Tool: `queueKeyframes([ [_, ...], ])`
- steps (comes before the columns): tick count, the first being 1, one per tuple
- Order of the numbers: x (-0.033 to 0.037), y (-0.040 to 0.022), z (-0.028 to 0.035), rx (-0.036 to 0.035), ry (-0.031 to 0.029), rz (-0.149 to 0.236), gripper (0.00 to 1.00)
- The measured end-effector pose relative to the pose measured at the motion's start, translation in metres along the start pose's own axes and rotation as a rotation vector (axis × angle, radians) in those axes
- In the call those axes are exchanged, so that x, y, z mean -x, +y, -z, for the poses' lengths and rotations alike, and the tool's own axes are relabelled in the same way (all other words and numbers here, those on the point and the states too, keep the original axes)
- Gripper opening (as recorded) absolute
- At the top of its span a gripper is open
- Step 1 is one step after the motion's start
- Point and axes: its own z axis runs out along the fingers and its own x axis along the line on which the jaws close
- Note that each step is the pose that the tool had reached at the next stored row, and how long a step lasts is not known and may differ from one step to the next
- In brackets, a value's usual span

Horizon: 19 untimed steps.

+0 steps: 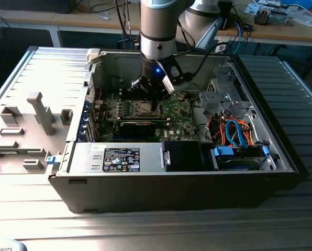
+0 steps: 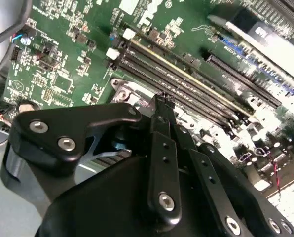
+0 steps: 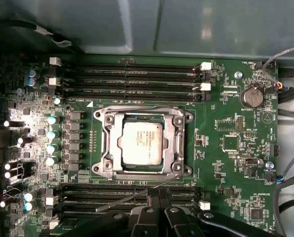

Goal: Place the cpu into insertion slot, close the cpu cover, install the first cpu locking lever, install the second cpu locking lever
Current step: 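Install the second cpu locking lever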

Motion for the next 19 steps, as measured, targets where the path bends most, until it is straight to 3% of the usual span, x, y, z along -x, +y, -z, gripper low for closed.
queueKeyframes([
  [1,-0.0107,-0.0085,-0.0001,0.0113,-0.0010,0.000,0.11],
  [2,-0.0162,-0.0090,-0.0008,0.0182,-0.0013,0.000,0.11],
  [5,-0.0209,-0.0096,-0.0024,0.0303,-0.0017,-0.001,0.11],
  [6,-0.0249,-0.0095,-0.0030,0.0374,-0.0019,-0.001,0.11],
  [7,-0.0330,-0.0105,-0.0045,0.0461,-0.0023,-0.001,0.11],
  [11,-0.0441,-0.0124,-0.0086,0.0475,-0.0022,-0.001,0.11],
  [14,-0.0485,-0.0127,-0.0122,0.0504,-0.0022,0.001,0.11],
  [19,-0.0534,-0.0129,-0.0224,0.0686,-0.0006,0.037,0.11],
])
